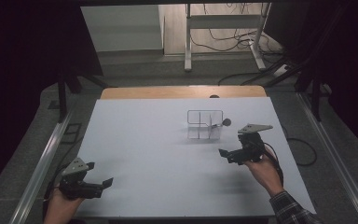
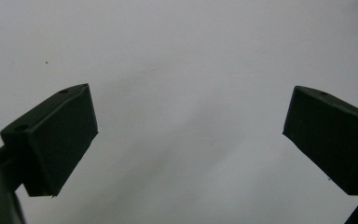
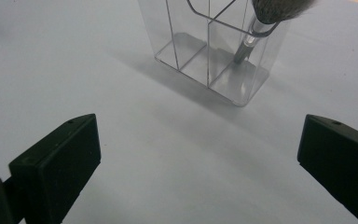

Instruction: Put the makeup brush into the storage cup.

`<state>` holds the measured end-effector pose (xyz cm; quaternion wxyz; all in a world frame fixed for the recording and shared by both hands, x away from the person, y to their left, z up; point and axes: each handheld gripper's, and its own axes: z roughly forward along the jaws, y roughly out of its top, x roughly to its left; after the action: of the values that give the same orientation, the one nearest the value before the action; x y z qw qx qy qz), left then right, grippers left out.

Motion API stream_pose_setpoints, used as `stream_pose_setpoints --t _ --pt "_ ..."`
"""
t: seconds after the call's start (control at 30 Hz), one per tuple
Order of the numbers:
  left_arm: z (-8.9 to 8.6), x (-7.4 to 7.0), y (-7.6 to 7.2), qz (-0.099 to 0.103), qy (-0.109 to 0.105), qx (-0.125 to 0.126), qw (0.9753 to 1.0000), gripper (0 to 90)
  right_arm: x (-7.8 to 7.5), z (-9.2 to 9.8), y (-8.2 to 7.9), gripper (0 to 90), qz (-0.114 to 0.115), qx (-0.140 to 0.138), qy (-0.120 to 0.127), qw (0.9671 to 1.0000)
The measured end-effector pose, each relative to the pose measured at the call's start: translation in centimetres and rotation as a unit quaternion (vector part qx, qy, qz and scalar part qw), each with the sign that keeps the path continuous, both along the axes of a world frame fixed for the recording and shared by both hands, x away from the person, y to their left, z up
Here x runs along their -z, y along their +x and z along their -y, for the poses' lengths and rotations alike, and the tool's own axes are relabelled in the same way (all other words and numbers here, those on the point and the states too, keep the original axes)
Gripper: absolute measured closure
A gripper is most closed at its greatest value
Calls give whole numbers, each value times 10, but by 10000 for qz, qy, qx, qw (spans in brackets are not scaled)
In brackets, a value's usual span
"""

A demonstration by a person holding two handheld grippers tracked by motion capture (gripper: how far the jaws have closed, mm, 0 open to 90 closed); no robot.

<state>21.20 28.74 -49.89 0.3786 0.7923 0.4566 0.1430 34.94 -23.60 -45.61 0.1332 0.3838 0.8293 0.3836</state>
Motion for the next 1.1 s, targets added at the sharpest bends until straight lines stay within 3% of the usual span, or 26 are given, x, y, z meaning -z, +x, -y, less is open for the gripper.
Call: stream_pose_setpoints --t 1.1 --pt "0 0 0 1 -31 -24 10000 18 -2 14 -26 0 32 -36 33 10000"
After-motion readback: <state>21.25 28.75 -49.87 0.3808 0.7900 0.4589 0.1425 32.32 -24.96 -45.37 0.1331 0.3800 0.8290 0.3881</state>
